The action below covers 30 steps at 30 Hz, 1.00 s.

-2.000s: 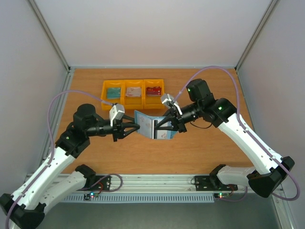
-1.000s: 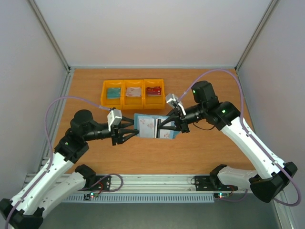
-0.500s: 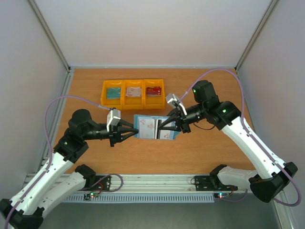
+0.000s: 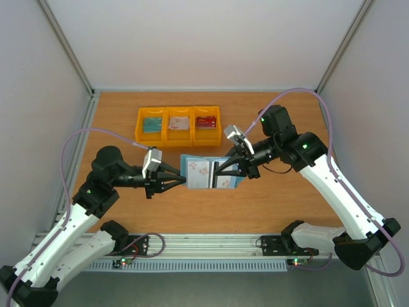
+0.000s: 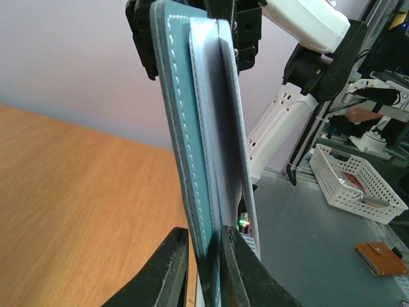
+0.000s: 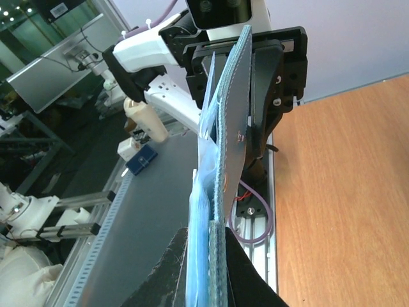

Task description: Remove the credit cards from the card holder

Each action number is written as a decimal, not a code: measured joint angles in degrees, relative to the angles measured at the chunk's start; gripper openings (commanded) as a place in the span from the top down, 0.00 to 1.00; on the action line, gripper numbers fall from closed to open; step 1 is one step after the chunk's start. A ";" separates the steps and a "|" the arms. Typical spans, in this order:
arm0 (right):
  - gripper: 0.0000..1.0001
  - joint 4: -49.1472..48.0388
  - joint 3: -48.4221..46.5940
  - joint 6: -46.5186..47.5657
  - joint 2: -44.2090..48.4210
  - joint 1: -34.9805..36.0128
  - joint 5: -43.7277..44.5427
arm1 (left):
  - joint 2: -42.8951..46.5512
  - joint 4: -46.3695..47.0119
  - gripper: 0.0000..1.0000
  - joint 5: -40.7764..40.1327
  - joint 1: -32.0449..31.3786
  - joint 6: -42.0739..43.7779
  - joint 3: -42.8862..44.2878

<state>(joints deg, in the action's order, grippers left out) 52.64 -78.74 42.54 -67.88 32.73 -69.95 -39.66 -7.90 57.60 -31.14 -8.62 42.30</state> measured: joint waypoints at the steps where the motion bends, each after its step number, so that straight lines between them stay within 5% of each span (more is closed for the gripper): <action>1: 0.98 0.11 0.00 -0.04 -0.04 0.00 -0.02 | -0.07 0.09 0.83 -0.02 0.00 -0.04 0.02; 8: 0.98 -1.11 0.00 -1.62 -0.04 0.00 1.09 | -0.37 2.03 0.65 -2.21 -0.20 -1.99 0.17; 19: 0.98 -6.03 0.22 -6.21 -0.52 0.00 6.51 | -1.75 3.41 0.52 -4.48 -2.49 -4.50 0.22; 30: 0.98 -8.24 1.03 -7.02 -0.81 0.00 6.43 | -1.33 -3.04 0.63 -7.72 -2.71 -1.27 2.78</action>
<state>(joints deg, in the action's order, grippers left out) 44.40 -77.71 35.53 -68.69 32.73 -63.53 -40.99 -10.94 49.89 -33.85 -9.89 45.08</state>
